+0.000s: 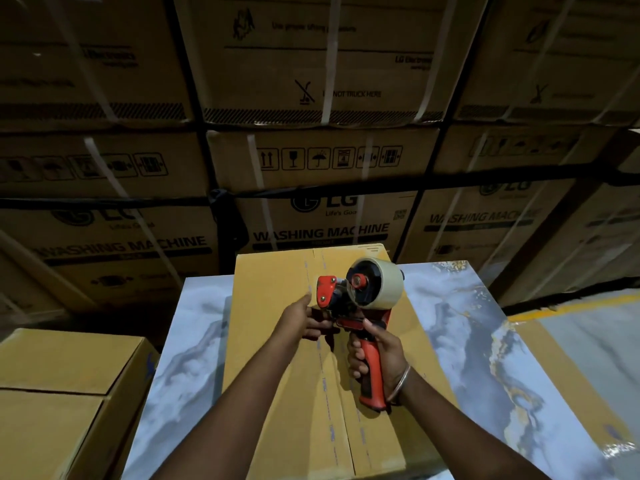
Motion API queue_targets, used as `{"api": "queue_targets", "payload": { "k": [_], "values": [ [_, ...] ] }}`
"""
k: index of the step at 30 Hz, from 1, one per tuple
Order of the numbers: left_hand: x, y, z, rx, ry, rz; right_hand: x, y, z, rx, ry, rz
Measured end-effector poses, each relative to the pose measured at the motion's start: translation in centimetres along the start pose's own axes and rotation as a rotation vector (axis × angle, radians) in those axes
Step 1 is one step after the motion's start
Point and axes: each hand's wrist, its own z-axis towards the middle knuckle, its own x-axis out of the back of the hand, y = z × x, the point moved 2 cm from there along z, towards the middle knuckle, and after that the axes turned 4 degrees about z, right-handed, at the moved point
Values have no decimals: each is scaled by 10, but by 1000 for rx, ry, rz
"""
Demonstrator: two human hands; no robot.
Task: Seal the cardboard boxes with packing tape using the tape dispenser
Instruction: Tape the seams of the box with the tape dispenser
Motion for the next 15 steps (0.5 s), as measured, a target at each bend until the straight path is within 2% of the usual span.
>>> {"api": "queue_targets", "payload": {
  "k": [7, 15],
  "values": [
    [10, 15, 4, 139, -79, -125, 0, 0, -1, -12, -26, 20],
    [12, 26, -2, 216, -117, -125, 1, 0, -1, -7, -62, 26]
  ]
}}
